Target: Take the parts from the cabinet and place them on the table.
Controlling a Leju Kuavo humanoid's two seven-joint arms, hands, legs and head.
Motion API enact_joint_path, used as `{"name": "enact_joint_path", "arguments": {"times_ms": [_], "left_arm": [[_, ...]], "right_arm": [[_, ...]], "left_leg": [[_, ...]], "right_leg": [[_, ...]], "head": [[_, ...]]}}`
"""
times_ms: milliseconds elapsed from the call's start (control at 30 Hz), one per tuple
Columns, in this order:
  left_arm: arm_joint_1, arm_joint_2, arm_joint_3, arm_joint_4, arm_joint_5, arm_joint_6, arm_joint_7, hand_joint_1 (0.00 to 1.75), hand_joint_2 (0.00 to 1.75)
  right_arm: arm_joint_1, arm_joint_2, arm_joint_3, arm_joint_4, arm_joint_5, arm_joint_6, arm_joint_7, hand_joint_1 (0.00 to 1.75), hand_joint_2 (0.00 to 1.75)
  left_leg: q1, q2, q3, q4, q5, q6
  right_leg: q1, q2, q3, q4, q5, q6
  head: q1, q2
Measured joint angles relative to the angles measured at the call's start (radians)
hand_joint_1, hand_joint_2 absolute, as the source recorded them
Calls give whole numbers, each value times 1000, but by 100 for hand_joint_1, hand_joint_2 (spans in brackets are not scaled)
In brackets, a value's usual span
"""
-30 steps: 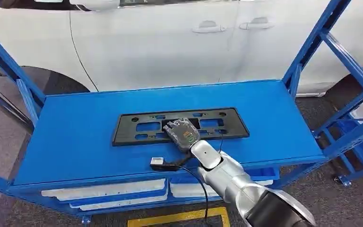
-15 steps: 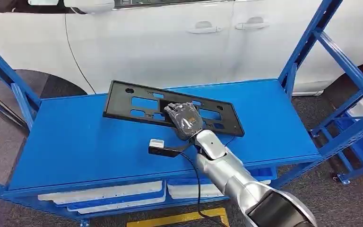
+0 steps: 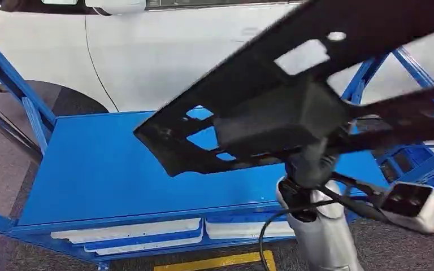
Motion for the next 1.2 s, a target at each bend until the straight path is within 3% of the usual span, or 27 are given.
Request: {"name": "enact_joint_path", "arguments": {"times_ms": [67,100,133,167,233,267,300,333,400,433,467,600,633,700,733,767,800,833,867,933,967,1000,1100,1133,1167,1200], "left_arm": [[3,1,1,0,0,22,41,0,175],[3,3,2,0,0,38,67,0,175],[3,5,3,0,0,56,94,0,175],[4,5,4,0,0,74,128,0,175],[5,8,8,0,-1,97,173,0,175],[8,8,9,0,-2,103,181,0,175],[10,9,9,0,-2,105,184,0,175],[10,9,10,0,-2,106,188,0,175],[10,11,10,0,-2,107,190,0,175],[9,12,10,0,-2,107,190,0,175],[6,13,10,0,-2,108,190,0,175],[9,13,16,0,1,127,221,0,175],[8,10,22,0,5,134,226,0,175],[6,10,27,0,8,140,227,0,175],[7,10,29,0,8,140,224,0,175],[7,10,31,0,10,140,221,0,175],[8,10,34,0,10,140,217,0,175],[9,10,35,0,10,140,214,0,175],[9,10,35,0,10,140,210,0,175],[8,10,36,0,10,137,204,0,175],[8,10,37,0,10,135,199,0,175],[7,10,38,0,10,132,197,0,175],[7,10,45,0,10,129,196,0,175],[9,11,48,0,10,129,196,0,175],[10,11,50,0,10,129,196,0,175],[10,10,50,0,8,130,196,0,175]], "right_arm": [[26,5,-20,-49,-31,104,1,175,175],[39,13,-28,-60,-42,147,2,175,175],[50,18,-30,-68,-46,178,2,175,175],[58,21,-30,-72,-50,202,3,175,175],[82,21,-31,-72,-63,230,3,175,175],[91,21,-31,-71,-64,233,4,175,175],[98,21,-31,-71,-64,235,6,175,175],[102,21,-31,-71,-64,238,7,175,175],[107,21,-31,-71,-64,241,9,175,175],[107,21,-31,-71,-65,242,9,175,175],[108,21,-32,-71,-67,243,9,175,175],[108,21,-32,-70,-68,241,9,175,175],[108,19,-32,-69,-69,240,9,175,175],[107,14,-32,-66,-71,233,10,175,175],[108,10,-32,-64,-72,228,10,175,175],[108,5,-32,-61,-74,225,10,175,175],[108,2,-32,-57,-76,224,10,175,175],[108,0,-32,-54,-77,223,9,175,175],[108,-2,-32,-49,-77,223,9,175,175],[107,-3,-32,-45,-77,222,10,175,175],[106,-3,-30,-44,-76,217,10,175,175],[106,-4,-26,-44,-74,209,10,175,175],[107,-6,-24,-42,-72,205,9,175,175],[107,-6,-24,-41,-69,202,10,175,175],[106,-6,-24,-41,-67,198,10,175,175],[107,-5,-25,-41,-60,190,10,175,175]], "left_leg": [[2,1,2,-4,6,-11],[-3,1,4,-4,8,-17],[0,3,0,4,-8,-20],[-1,6,-13,40,-46,-23],[2,7,-73,196,-138,-31],[2,7,-100,270,-169,-33],[2,7,-108,301,-175,-35],[2,7,-92,282,-159,-35],[2,7,-2,132,-90,-31],[2,7,58,33,-56,-28],[-4,7,76,-10,-66,-19],[-8,6,61,-9,-39,4],[-1,11,56,-14,-24,13],[-2,14,36,-14,-8,28],[-2,14,23,-13,2,27],[-3,14,9,-12,11,26],[-3,14,-6,-9,20,25],[-3,14,-20,-7,28,24],[-3,14,-33,-5,36,22],[-3,13,-53,1,49,16],[-3,12,-59,4,55,12],[-6,11,-64,4,62,4],[-2,11,-62,-10,87,-15],[-4,9,-69,-8,89,-20],[-2,9,-79,10,51,-22],[1,10,-95,62,-14,-25]], "right_leg": [[2,3,-2,1,5,-6],[-5,3,-1,-8,11,-12],[-11,-2,2,-16,18,-15],[-12,-3,0,-19,21,-21],[-10,-7,-8,-18,25,-25],[-9,-9,-13,-17,28,-27],[-9,-9,-19,-14,31,-26],[-9,-9,-24,-12,34,-24],[-9,-9,-33,-5,39,-20],[-10,-9,-37,0,41,-17],[-5,-8,-41,5,45,-11],[-7,-6,-44,0,66,14],[-11,-4,-50,9,53,20],[-14,-4,-87,96,-47,30],[-16,-4,-113,177,-103,36],[-17,-4,-134,252,-142,40],[-18,-4,-144,306,-157,42],[-19,-4,-131,312,-145,43],[-20,-4,-91,270,-113,42],[-19,-4,29,100,-58,32],[-16,-3,85,17,-72,24],[-9,-3,98,-13,-76,18],[-3,-3,83,-14,-56,-1],[-18,-8,78,-31,-38,-13],[-14,-11,69,-32,-27,-21],[-13,-11,55,-32,-14,-29]], "head": [[0,0],[0,0],[0,0],[0,0],[0,0],[0,0],[0,0],[0,0],[0,0],[0,0],[0,0],[0,0],[0,0],[0,0],[0,0],[0,0],[0,0],[0,0],[0,0],[0,0],[0,0],[-1,0],[1,0],[1,0],[1,0],[1,0]]}}
